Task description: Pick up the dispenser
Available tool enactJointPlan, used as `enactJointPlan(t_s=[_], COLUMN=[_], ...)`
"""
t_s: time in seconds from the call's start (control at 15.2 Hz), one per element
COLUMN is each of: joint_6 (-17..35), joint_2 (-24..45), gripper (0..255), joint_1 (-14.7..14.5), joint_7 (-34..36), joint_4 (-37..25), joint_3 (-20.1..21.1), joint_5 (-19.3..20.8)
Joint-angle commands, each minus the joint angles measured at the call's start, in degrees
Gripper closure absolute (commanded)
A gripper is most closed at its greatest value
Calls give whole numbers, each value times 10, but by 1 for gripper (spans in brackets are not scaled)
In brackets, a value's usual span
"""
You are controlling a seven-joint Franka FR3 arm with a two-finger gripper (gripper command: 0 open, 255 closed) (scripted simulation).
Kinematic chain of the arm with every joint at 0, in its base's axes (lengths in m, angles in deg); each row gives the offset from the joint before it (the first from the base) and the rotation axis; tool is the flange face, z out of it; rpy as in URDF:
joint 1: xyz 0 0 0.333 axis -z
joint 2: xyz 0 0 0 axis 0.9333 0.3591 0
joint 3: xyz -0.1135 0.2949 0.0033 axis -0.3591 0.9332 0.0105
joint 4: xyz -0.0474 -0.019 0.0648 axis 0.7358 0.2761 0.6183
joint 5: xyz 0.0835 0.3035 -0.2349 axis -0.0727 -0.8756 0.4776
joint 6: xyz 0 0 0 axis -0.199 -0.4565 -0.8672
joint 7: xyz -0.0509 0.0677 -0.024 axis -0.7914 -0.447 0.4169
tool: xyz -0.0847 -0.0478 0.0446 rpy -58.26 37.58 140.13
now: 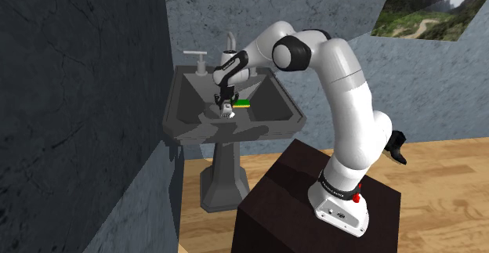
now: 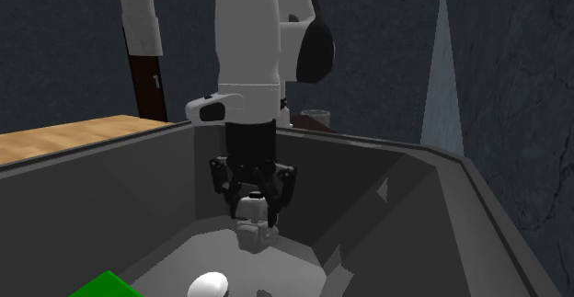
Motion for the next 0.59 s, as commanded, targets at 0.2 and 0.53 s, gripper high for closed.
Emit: enactJointPlan(t_s=[0.2, 0.53], joint_6=[-23, -38], joint_2=[-27, -43], gripper=[255, 255], joint_1=[-3, -4], joint_7=[2, 3], joint_4=[4, 4], joint_3=[-3, -5], joint_5=[3, 6])
